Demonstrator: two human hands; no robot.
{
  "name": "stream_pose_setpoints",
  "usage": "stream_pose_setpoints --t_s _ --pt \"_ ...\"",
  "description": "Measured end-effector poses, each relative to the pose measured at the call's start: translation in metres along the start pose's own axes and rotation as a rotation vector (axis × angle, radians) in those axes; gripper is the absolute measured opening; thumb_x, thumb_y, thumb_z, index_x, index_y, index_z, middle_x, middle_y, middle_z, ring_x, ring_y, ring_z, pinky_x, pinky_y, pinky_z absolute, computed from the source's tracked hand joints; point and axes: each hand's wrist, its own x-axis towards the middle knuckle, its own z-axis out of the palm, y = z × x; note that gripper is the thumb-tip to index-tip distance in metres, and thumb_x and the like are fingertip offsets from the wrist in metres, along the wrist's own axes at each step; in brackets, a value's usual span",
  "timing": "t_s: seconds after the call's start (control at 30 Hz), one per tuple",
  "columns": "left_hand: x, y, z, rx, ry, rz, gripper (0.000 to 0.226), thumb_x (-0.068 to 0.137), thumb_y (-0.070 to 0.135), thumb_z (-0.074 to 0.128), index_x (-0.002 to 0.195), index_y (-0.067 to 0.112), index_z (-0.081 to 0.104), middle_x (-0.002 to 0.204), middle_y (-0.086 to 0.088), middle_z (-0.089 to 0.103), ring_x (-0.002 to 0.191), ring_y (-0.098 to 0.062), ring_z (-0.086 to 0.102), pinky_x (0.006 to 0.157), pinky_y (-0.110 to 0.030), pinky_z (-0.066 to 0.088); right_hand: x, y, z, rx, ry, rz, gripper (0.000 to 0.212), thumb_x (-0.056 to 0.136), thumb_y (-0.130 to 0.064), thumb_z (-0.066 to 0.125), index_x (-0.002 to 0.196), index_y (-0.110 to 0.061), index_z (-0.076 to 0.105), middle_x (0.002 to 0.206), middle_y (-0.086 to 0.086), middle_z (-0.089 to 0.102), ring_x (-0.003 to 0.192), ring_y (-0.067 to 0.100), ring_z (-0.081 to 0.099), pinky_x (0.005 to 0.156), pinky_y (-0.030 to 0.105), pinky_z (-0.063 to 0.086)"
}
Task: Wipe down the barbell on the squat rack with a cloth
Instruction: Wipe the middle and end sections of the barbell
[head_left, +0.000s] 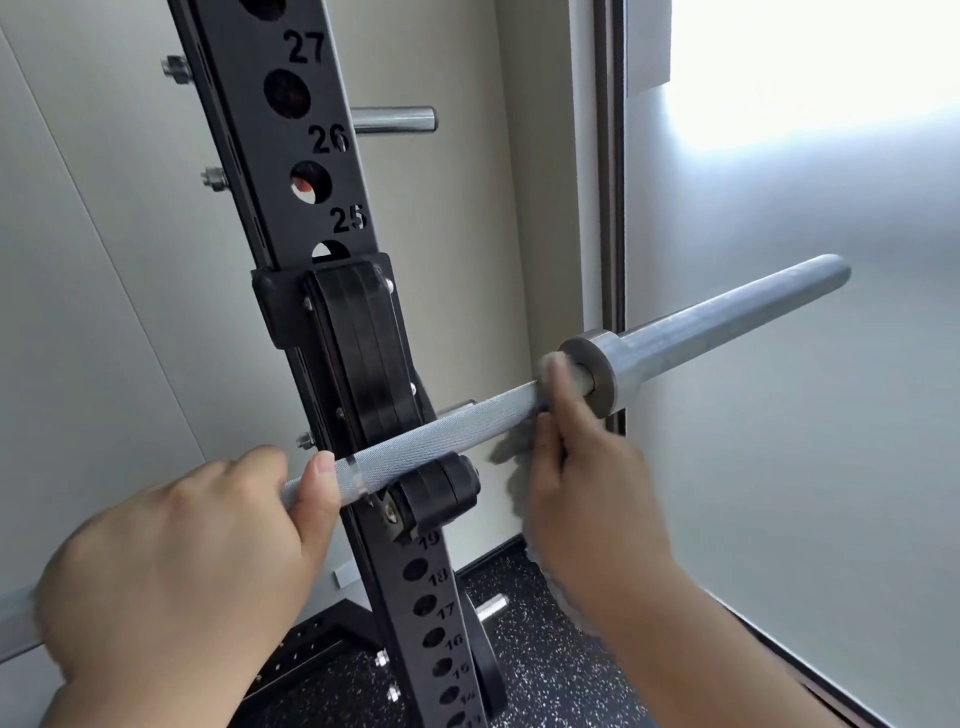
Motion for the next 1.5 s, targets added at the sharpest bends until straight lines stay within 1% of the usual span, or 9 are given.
stream_pose_setpoints --t_s 0.17,0.3,0.53,0.8,0.97,1.23,1.33,1.4,1.5 --pt "-0.001 -0.003 0.005 -0.027 0.011 0.002 0.056 0.100 0.060 0.023 0.059 0.022 0.027 0.046 -0.001 0.030 0.041 -0.026 0.037 0.052 -0.044 0.046 0.009 0.007 -0.010 -0.122 0.041 -0.080 0.049 0.105 -0.032 0.044 0.149 -0.053 0.040 0.070 -0.004 0.066 0.056 0.019 0.059 0.057 0.033 0.047" --pt "-0.001 -0.004 0.007 -0.031 0.023 -0.004 0.055 0.101 0.059 0.024 0.060 0.022 0.029 0.048 -0.002 0.031 0.043 -0.027 0.038 0.051 -0.044 0.046 0.007 0.010 -0.008 -0.057 0.064 -0.015 0.054 0.105 -0.032 0.046 0.153 -0.054 0.035 0.058 -0.020 0.052 0.051 0.004 0.050 0.059 0.029 0.041" --pt "-0.004 -0.004 0.009 -0.033 0.057 -0.011 0.052 0.103 0.054 0.022 0.063 0.022 0.031 0.053 -0.002 0.033 0.048 -0.032 0.039 0.053 -0.047 0.043 0.010 0.028 -0.008 -0.028 0.121 -0.040 0.052 0.103 -0.035 0.042 0.150 -0.057 0.039 0.061 -0.028 0.061 0.059 0.003 0.061 0.057 0.020 0.041" --pt "-0.006 -0.004 0.007 -0.026 0.065 -0.001 0.051 0.103 0.053 0.024 0.064 0.022 0.031 0.055 -0.003 0.033 0.050 -0.033 0.041 0.055 -0.049 0.042 -0.009 0.029 0.003 -0.115 0.133 -0.075 0.065 0.105 -0.028 0.044 0.155 -0.060 0.018 0.055 -0.019 0.044 0.048 0.000 0.044 0.051 0.030 0.036" --pt "-0.006 -0.002 0.005 -0.018 0.056 -0.013 0.053 0.102 0.055 0.024 0.063 0.020 0.033 0.054 -0.005 0.035 0.049 -0.035 0.044 0.054 -0.049 0.043 -0.017 0.026 0.006 -0.038 0.053 -0.087 0.065 0.104 -0.032 0.040 0.157 -0.060 0.014 0.062 -0.016 0.057 0.053 0.006 0.054 0.050 0.032 0.047" --pt "-0.005 0.000 0.007 -0.057 0.088 0.005 0.050 0.101 0.053 0.027 0.063 0.021 0.031 0.054 -0.004 0.033 0.048 -0.034 0.043 0.054 -0.049 0.043 -0.002 0.021 -0.005 0.048 0.057 -0.051 0.064 0.106 -0.026 0.045 0.147 -0.069 0.022 0.080 -0.040 0.061 0.069 -0.006 0.060 0.060 0.011 0.043" --pt "-0.004 0.000 0.004 -0.015 0.059 0.005 0.051 0.102 0.054 0.024 0.063 0.021 0.031 0.055 -0.005 0.035 0.049 -0.034 0.043 0.053 -0.049 0.042 -0.015 0.003 0.001 0.086 -0.067 -0.193 0.058 0.108 -0.028 0.045 0.154 -0.059 0.027 0.071 -0.020 0.064 0.060 0.004 0.061 0.052 0.013 0.043" --pt "-0.004 0.001 0.003 -0.009 0.052 0.000 0.051 0.102 0.054 0.023 0.063 0.022 0.031 0.055 -0.005 0.036 0.049 -0.035 0.044 0.053 -0.049 0.042 -0.017 0.003 -0.002 -0.006 -0.087 -0.236 0.055 0.106 -0.038 0.038 0.153 -0.063 0.023 0.065 -0.007 0.060 0.054 0.012 0.056 0.050 0.030 0.048" --pt "-0.004 0.003 0.001 -0.018 0.066 -0.006 0.053 0.102 0.055 0.023 0.063 0.021 0.034 0.055 -0.005 0.037 0.049 -0.035 0.045 0.053 -0.048 0.042 0.005 0.022 -0.014 -0.011 0.008 -0.074 0.050 0.104 -0.043 0.039 0.143 -0.072 0.031 0.071 -0.014 0.064 0.058 0.000 0.061 0.058 0.023 0.052"
